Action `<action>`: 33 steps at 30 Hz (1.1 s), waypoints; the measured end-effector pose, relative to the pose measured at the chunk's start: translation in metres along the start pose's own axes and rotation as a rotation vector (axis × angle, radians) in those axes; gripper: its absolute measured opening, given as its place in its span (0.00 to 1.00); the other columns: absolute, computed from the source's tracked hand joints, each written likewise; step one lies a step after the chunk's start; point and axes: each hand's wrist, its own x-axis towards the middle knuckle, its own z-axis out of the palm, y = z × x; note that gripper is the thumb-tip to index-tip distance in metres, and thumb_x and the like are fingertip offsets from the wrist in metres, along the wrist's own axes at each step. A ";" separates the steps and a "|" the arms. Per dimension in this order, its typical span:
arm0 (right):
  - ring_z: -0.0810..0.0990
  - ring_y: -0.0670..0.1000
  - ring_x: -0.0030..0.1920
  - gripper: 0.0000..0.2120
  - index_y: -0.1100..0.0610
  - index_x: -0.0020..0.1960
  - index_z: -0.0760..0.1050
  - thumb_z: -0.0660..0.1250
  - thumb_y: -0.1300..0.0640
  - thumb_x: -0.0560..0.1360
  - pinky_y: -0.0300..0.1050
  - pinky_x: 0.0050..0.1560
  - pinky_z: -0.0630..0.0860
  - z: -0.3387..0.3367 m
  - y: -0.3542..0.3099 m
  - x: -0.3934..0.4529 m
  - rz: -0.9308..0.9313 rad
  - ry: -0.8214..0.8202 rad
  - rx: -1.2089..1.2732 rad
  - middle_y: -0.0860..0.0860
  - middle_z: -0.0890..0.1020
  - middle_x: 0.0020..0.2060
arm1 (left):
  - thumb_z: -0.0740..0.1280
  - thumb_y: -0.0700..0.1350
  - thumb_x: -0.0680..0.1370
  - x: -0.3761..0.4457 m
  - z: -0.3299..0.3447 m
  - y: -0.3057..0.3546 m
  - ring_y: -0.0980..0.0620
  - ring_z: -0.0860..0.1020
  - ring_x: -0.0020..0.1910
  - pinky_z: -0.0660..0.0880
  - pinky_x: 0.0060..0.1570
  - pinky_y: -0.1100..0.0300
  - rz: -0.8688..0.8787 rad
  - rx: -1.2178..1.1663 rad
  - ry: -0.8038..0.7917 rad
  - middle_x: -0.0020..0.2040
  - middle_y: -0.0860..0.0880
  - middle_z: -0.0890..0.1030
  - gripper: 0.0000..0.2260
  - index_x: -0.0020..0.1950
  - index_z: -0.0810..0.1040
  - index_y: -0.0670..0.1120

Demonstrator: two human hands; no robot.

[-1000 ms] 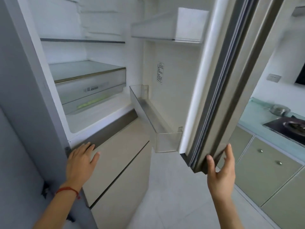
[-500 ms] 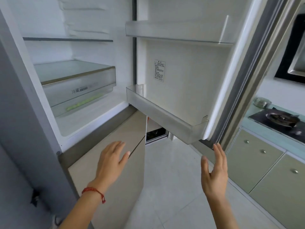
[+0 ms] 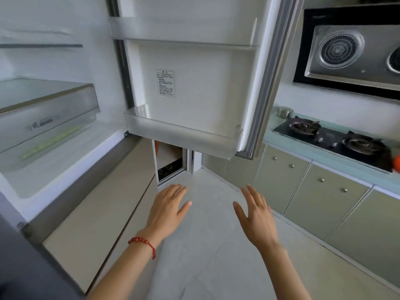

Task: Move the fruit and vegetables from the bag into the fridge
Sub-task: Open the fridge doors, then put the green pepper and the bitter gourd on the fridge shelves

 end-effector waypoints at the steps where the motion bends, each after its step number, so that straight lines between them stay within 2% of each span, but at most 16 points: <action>1: 0.60 0.53 0.73 0.29 0.55 0.71 0.63 0.50 0.41 0.74 0.48 0.69 0.60 -0.003 0.006 -0.004 0.011 0.000 -0.004 0.52 0.64 0.72 | 0.47 0.61 0.77 0.001 0.006 0.008 0.43 0.75 0.61 0.70 0.60 0.49 0.009 -0.007 -0.007 0.60 0.42 0.78 0.30 0.61 0.75 0.40; 5: 0.59 0.53 0.73 0.25 0.55 0.71 0.62 0.54 0.44 0.78 0.47 0.70 0.58 -0.019 0.037 -0.016 0.058 0.015 -0.026 0.52 0.63 0.72 | 0.42 0.65 0.73 0.007 0.025 0.043 0.45 0.68 0.68 0.62 0.67 0.54 0.054 -0.024 -0.031 0.67 0.44 0.72 0.35 0.67 0.69 0.43; 11: 0.58 0.52 0.73 0.24 0.55 0.71 0.61 0.57 0.46 0.78 0.47 0.70 0.57 -0.052 0.095 -0.034 0.141 0.024 -0.053 0.52 0.62 0.73 | 0.41 0.63 0.71 0.025 0.060 0.104 0.48 0.64 0.70 0.59 0.69 0.55 0.114 -0.046 -0.077 0.70 0.46 0.68 0.36 0.70 0.66 0.44; 14: 0.59 0.54 0.73 0.24 0.56 0.71 0.63 0.56 0.45 0.78 0.48 0.69 0.58 -0.072 0.128 -0.041 0.191 0.032 -0.080 0.53 0.63 0.73 | 0.43 0.62 0.72 0.039 0.078 0.140 0.46 0.66 0.69 0.61 0.68 0.54 0.167 -0.053 -0.083 0.68 0.44 0.70 0.35 0.68 0.68 0.43; 18: 0.64 0.55 0.71 0.32 0.56 0.69 0.66 0.47 0.37 0.74 0.51 0.67 0.63 -0.096 0.175 -0.053 0.275 0.080 -0.121 0.55 0.67 0.70 | 0.49 0.59 0.74 0.057 0.105 0.191 0.44 0.73 0.63 0.68 0.62 0.51 0.256 -0.060 -0.106 0.62 0.43 0.77 0.29 0.63 0.74 0.41; 20: 0.64 0.56 0.71 0.28 0.57 0.68 0.67 0.52 0.40 0.76 0.51 0.67 0.63 -0.109 0.202 -0.061 0.327 0.104 -0.141 0.55 0.68 0.70 | 0.53 0.56 0.74 0.066 0.118 0.219 0.45 0.79 0.55 0.75 0.54 0.51 0.313 -0.047 -0.128 0.55 0.44 0.81 0.24 0.57 0.78 0.41; 22: 0.64 0.56 0.71 0.26 0.57 0.68 0.67 0.55 0.44 0.76 0.51 0.67 0.63 -0.122 0.225 -0.069 0.369 0.121 -0.162 0.55 0.67 0.70 | 0.55 0.55 0.74 0.075 0.132 0.244 0.47 0.81 0.51 0.77 0.48 0.53 0.358 -0.042 -0.133 0.51 0.46 0.82 0.22 0.54 0.79 0.42; 25: 0.64 0.56 0.71 0.26 0.57 0.68 0.67 0.54 0.43 0.76 0.51 0.68 0.63 -0.139 0.257 -0.083 0.464 0.127 -0.198 0.55 0.67 0.70 | 0.55 0.55 0.74 0.087 0.161 0.279 0.45 0.79 0.54 0.75 0.53 0.50 0.422 -0.096 -0.176 0.55 0.44 0.81 0.23 0.57 0.78 0.42; 27: 0.65 0.56 0.70 0.32 0.57 0.68 0.67 0.48 0.38 0.74 0.50 0.67 0.64 -0.149 0.274 -0.090 0.513 0.154 -0.216 0.56 0.69 0.69 | 0.55 0.55 0.74 0.095 0.178 0.301 0.43 0.79 0.56 0.74 0.55 0.48 0.464 -0.118 -0.190 0.56 0.43 0.81 0.23 0.58 0.78 0.42; 29: 0.64 0.55 0.71 0.36 0.57 0.68 0.67 0.43 0.37 0.71 0.50 0.67 0.64 -0.156 0.291 -0.096 0.563 0.174 -0.238 0.55 0.68 0.70 | 0.55 0.55 0.73 0.104 0.193 0.323 0.44 0.80 0.53 0.76 0.51 0.49 0.515 -0.109 -0.202 0.54 0.44 0.82 0.23 0.56 0.79 0.42; 33: 0.65 0.55 0.71 0.35 0.57 0.68 0.68 0.43 0.37 0.71 0.51 0.66 0.65 -0.167 0.325 -0.100 0.659 0.211 -0.280 0.55 0.69 0.69 | 0.56 0.55 0.73 0.127 0.226 0.363 0.45 0.81 0.51 0.78 0.47 0.50 0.612 -0.115 -0.237 0.52 0.45 0.83 0.22 0.54 0.80 0.43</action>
